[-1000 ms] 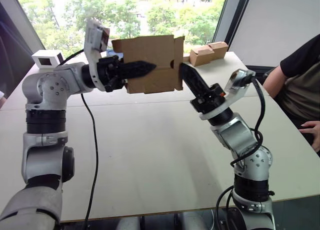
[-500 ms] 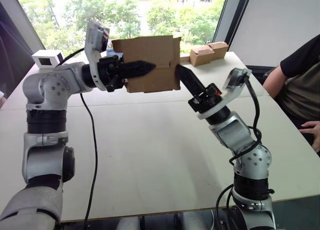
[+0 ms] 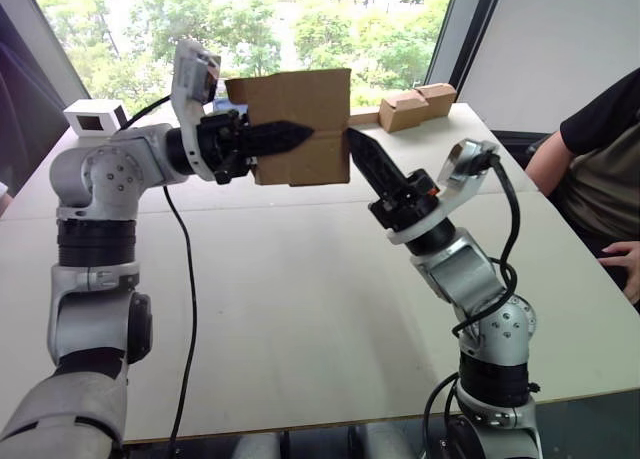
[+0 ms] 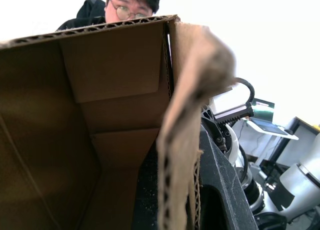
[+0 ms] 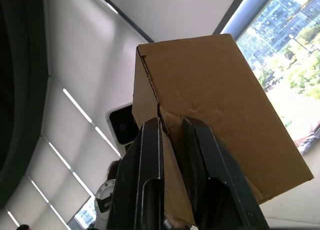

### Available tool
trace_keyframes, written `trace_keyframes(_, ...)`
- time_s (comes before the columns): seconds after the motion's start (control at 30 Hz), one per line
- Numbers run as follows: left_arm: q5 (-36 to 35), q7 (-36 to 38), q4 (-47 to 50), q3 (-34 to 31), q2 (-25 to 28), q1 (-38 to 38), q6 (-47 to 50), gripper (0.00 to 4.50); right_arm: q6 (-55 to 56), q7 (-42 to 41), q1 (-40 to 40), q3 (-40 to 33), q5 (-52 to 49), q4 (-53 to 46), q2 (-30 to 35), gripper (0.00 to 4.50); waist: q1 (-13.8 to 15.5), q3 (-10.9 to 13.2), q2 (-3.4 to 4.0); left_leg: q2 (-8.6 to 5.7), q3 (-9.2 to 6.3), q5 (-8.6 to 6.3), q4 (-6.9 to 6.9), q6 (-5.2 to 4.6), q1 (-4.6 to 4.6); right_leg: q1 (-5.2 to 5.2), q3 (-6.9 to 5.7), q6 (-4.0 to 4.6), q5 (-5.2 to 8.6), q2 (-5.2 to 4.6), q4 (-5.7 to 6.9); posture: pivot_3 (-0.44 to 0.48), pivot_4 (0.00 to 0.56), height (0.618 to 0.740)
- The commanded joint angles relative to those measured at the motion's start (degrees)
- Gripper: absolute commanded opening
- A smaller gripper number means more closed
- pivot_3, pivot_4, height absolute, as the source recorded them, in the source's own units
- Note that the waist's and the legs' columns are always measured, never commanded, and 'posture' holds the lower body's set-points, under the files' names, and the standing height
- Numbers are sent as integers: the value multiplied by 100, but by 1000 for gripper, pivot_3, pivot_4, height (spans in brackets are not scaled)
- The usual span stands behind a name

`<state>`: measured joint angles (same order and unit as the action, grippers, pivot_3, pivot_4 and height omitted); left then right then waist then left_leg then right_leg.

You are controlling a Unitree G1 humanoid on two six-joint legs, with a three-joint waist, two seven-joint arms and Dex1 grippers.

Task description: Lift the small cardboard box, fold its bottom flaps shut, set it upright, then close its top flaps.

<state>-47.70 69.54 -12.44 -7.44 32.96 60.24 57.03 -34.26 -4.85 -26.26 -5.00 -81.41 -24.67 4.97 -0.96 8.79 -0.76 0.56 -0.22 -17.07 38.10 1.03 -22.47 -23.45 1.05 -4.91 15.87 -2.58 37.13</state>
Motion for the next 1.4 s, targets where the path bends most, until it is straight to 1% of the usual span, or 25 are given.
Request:
trace_keyframes(0.03, -119, -33, 124, -113, -12, 117, -24, 0, 22, -29, 32, -112, -353, -256, 36, 640, 2, 0, 0, 0, 0, 0, 0, 0, 0, 0, 0, 0, 0, 0, 0, 0, 150, 740)
trace_keyframes(0.3, -190, -39, 88, -174, 33, 130, -6, 0, 137, 31, 94, -475, -764, -224, 261, 640, 1, 0, 0, 0, 0, 0, 0, 0, 0, 0, 0, 0, 0, -1, 0, 0, 150, 740)
trace_keyframes(0.33, -192, -40, 82, -175, 33, 134, -7, 0, 150, 45, 86, -498, -779, -207, 278, 139, 0, 0, 0, 0, 0, 0, 0, 0, 0, 0, 0, 0, 0, -1, 0, 0, 150, 740)
trace_keyframes(0.37, -196, -45, 86, -179, 32, 130, -5, 0, 158, 46, 86, -522, -800, -193, 292, 28, -1, 0, 0, 0, 0, 0, 0, 0, 0, 0, 0, 0, 0, 0, 0, 0, 150, 740)
trace_keyframes(0.57, -239, -87, 149, -183, 33, 82, 22, 0, 224, 46, 70, -565, -709, -75, 359, 28, 2, 0, 0, 0, 0, 0, 0, 0, 0, 0, 0, 0, 0, 0, 0, 0, 150, 740)
trace_keyframes(0.8, -246, -80, 193, -127, 41, 33, 26, 0, -10, -97, -89, -213, -213, 33, 596, 28, -1, 0, 0, 0, 0, 0, 0, 0, 0, 0, 0, 0, 0, 1, 0, 0, 150, 740)
trace_keyframes(1.13, -153, -134, 195, 18, -53, -25, 4, 0, -423, -505, -162, 284, 232, -21, 696, 28, 10, 0, 0, -1, 0, 0, -1, 0, 0, 0, 0, 0, 0, 0, -1, 0, 150, 740)
trace_keyframes(1.4, -113, -128, 279, 121, -71, -104, 39, 0, -546, -607, -144, 339, 535, -15, 711, 28, 3, 0, 0, 0, 0, 0, -1, 0, 0, 0, 0, 0, 0, 0, 0, 0, 150, 740)
